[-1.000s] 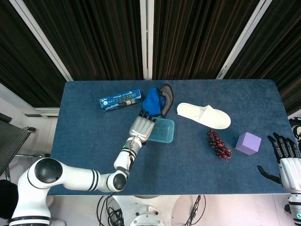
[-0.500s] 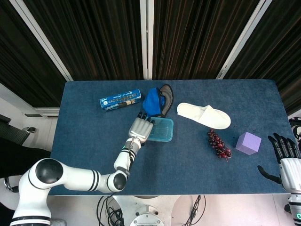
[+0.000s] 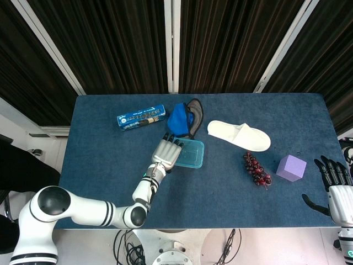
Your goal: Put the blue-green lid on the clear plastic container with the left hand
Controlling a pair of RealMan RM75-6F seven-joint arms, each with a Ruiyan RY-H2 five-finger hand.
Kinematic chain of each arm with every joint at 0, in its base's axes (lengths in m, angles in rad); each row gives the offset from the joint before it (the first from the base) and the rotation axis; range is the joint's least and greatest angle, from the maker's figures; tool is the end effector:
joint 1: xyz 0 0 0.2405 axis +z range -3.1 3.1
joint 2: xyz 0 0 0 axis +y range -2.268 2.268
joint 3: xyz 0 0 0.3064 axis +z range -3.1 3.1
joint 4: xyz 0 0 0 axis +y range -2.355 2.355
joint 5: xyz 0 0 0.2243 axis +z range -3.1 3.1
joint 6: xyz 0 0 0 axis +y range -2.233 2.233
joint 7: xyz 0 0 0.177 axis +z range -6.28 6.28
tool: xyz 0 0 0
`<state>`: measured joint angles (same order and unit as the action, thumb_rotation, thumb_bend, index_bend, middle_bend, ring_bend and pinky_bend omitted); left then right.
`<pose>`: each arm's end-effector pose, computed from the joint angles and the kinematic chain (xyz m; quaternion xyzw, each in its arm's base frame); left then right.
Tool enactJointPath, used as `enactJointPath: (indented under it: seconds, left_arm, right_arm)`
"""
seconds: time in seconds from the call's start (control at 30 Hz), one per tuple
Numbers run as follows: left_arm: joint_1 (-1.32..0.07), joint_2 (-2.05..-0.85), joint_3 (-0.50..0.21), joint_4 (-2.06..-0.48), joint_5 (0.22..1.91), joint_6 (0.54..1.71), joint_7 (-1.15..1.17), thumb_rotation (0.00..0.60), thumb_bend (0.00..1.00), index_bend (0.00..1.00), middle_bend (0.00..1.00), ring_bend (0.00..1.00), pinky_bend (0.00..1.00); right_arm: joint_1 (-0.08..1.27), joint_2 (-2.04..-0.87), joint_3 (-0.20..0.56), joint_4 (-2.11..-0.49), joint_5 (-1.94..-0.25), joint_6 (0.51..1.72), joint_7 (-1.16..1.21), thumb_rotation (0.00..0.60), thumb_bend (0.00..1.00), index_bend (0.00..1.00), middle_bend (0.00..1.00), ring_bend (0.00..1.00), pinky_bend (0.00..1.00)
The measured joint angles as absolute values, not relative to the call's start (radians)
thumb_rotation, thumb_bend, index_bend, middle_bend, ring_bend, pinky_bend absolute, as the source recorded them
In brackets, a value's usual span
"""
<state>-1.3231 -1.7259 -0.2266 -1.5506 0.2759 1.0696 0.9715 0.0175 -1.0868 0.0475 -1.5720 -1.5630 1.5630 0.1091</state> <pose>0.0057 0.4262 -0.1163 -0.8143 -0.3152 -0.2458 0.4209 -0.3698 -0.1940 0.1915 0.5784 -0.3822 0.4147 0.5894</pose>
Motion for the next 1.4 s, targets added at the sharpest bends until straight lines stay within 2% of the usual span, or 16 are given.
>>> enactJointPath:
  seconds: [0.27, 0.53, 1.4]
  left_arm:
    - [-1.262, -1.671, -0.173, -1.687, 0.429, 1.117, 0.925, 0.600, 0.00, 0.22, 0.17, 0.00, 0.02]
    - [-1.202, -1.671, -0.103, -1.716, 0.508, 1.153, 0.908, 0.600, 0.00, 0.23, 0.18, 0.00, 0.02]
    - [-1.164, -1.742, -0.099, -1.671, 0.530, 1.159, 0.966, 0.600, 0.00, 0.23, 0.18, 0.00, 0.02]
  right_arm:
    - [0.023, -1.091, 0.047, -1.571, -1.567, 1.556, 0.106, 0.600, 0.12, 0.00, 0.00, 0.00, 0.00]
    - [0.026, -1.090, 0.047, -1.580, -1.571, 1.556, 0.096, 0.600, 0.12, 0.00, 0.00, 0.00, 0.00]
    - [0.024, -1.089, 0.045, -1.592, -1.571, 1.559, 0.085, 0.600, 0.12, 0.00, 0.00, 0.00, 0.00]
